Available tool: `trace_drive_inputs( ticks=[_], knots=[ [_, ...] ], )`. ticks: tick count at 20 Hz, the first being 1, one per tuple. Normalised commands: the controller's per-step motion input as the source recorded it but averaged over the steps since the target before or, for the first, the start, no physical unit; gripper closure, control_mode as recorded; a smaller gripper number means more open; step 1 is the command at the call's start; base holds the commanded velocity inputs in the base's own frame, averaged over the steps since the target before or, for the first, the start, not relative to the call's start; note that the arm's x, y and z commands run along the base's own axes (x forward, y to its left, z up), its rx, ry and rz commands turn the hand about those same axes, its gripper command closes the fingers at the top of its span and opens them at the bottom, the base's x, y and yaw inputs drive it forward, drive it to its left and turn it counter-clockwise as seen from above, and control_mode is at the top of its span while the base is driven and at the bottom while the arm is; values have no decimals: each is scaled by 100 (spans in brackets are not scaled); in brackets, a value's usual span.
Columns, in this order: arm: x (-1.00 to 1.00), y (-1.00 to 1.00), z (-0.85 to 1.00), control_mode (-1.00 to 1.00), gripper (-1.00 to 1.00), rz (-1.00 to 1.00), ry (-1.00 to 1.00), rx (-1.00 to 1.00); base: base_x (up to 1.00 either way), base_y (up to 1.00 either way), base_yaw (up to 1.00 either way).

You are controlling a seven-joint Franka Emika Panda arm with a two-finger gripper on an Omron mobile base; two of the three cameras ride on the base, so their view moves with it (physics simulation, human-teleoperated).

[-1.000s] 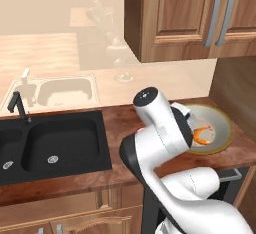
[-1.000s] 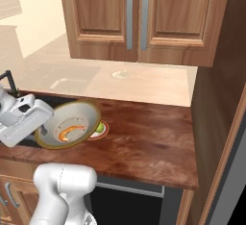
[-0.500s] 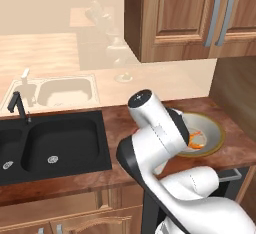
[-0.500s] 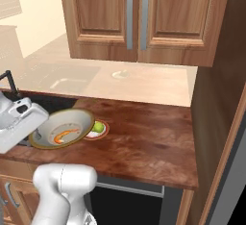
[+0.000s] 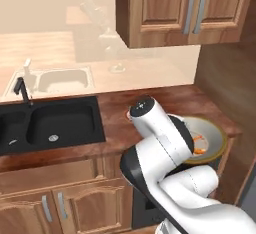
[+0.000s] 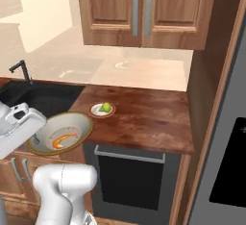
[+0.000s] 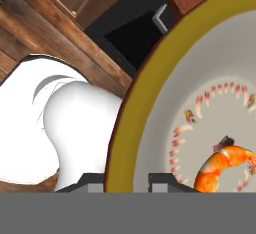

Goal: Remove the pear from the bowl and place it on the small plate. Then place the bowl with only the shrimp in the microwave, close the door, and press the start button to microwave the shrimp.

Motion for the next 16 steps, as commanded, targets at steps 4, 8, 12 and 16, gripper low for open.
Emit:
trace_drive_inputs(
  ticks=[4,8,12,16],
  knots=[
    [0,0,0,100,100,0,0,0,-100,33,-10],
    [0,0,0,100,100,0,0,0,-100,25,-9],
    [0,0,0,100,100,0,0,0,-100,3,-10],
    [0,0,0,100,100,0,0,0,-100,0,-6]
  ],
)
